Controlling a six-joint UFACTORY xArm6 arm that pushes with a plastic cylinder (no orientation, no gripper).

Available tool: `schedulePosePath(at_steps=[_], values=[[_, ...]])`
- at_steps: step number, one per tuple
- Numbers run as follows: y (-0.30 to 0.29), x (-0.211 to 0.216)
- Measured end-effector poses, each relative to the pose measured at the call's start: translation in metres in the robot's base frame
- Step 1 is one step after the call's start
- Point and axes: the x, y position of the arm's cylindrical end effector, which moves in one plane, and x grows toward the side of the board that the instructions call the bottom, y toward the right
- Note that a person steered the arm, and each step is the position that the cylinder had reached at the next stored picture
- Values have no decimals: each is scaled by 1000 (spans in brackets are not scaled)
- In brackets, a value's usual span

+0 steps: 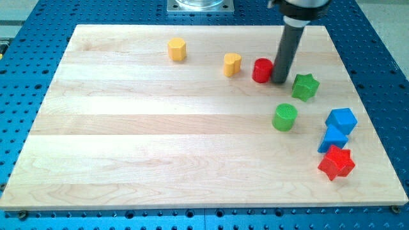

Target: Keep heart red circle and green star in a diagonal line

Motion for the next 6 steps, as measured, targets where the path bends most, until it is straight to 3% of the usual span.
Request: schedulePosePath(at_steps=[2, 3, 4, 5, 6], values=[[55, 12], [28, -3], [32, -76], [-20, -89], [-46, -63]])
